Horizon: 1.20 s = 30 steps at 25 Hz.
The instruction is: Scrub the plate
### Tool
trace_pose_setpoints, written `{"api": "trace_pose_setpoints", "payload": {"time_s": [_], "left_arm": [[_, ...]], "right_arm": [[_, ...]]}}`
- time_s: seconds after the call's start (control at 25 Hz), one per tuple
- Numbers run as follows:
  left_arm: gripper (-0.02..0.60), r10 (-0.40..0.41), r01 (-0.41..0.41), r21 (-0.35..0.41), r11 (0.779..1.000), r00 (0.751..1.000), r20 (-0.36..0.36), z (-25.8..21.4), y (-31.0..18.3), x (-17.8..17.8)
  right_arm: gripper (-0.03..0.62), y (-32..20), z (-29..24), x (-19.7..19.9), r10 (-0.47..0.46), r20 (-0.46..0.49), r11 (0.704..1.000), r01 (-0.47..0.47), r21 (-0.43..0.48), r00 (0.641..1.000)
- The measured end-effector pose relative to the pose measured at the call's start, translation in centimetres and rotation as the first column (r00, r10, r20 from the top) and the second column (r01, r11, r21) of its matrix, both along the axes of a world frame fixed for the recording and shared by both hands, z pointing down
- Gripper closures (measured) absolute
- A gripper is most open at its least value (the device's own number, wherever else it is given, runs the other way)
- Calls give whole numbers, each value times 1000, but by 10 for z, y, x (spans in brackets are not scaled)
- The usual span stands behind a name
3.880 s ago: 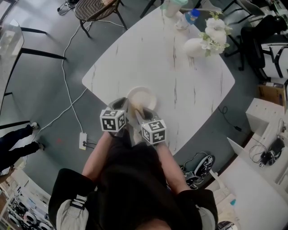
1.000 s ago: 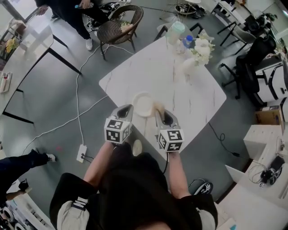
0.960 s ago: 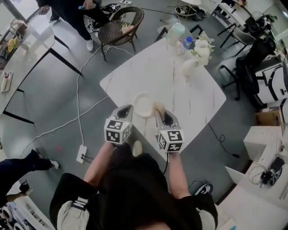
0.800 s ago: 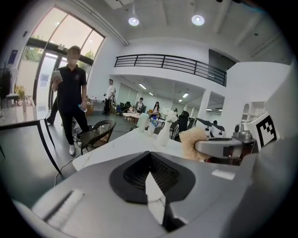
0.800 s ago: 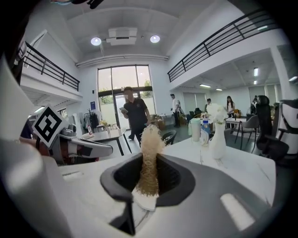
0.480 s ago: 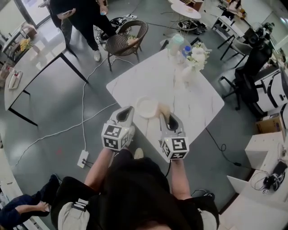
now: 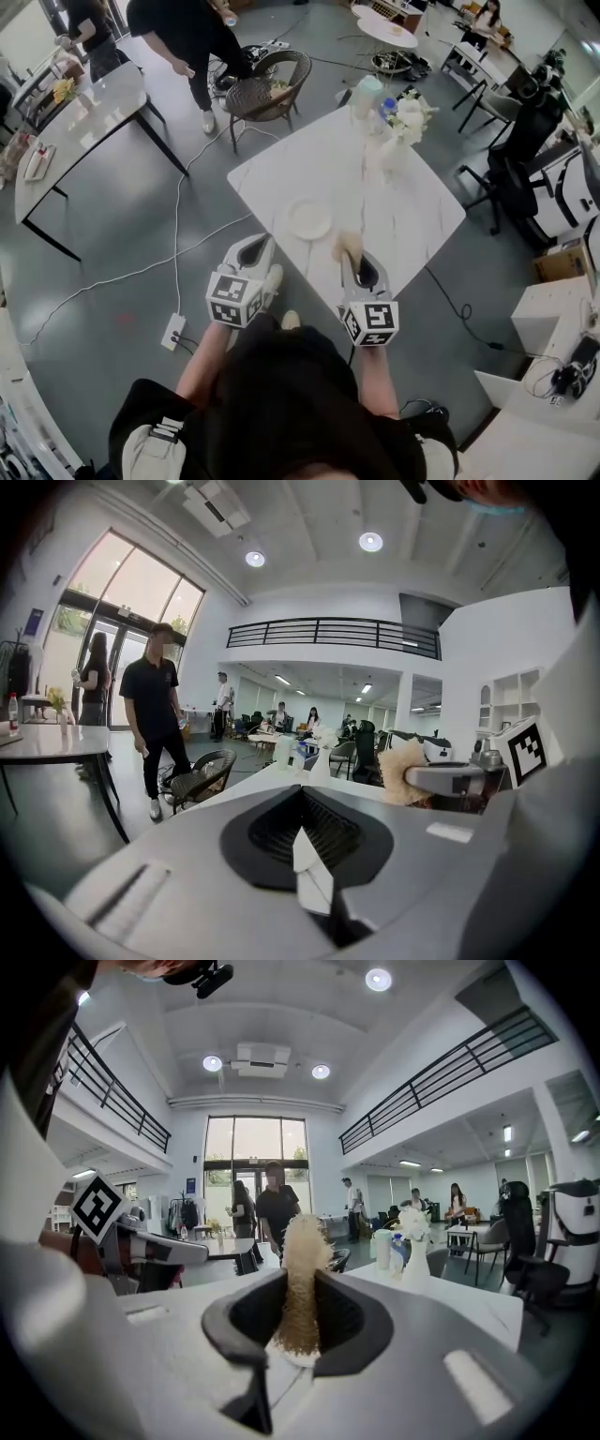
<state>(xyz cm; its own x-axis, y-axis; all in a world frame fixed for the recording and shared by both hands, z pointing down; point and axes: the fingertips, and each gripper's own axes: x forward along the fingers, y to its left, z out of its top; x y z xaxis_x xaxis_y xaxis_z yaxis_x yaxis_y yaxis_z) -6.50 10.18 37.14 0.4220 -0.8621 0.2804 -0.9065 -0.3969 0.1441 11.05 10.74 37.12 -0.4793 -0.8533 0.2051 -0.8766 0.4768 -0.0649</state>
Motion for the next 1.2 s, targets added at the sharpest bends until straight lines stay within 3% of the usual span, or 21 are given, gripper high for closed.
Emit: {"api": "trace_pose_setpoints", "payload": {"time_s": [0.28,1.2], "left_arm": [[575,-9,9,14,1000,1000,-9,-4,22,-3],[575,10,-10,22,1000,1000,2,-5,19,13]], "right_arm": [[519,19,2,13,30,10,1000,-30,-5,1000],[519,19,-3,17,23,21,1000,-23,5,999]]}}
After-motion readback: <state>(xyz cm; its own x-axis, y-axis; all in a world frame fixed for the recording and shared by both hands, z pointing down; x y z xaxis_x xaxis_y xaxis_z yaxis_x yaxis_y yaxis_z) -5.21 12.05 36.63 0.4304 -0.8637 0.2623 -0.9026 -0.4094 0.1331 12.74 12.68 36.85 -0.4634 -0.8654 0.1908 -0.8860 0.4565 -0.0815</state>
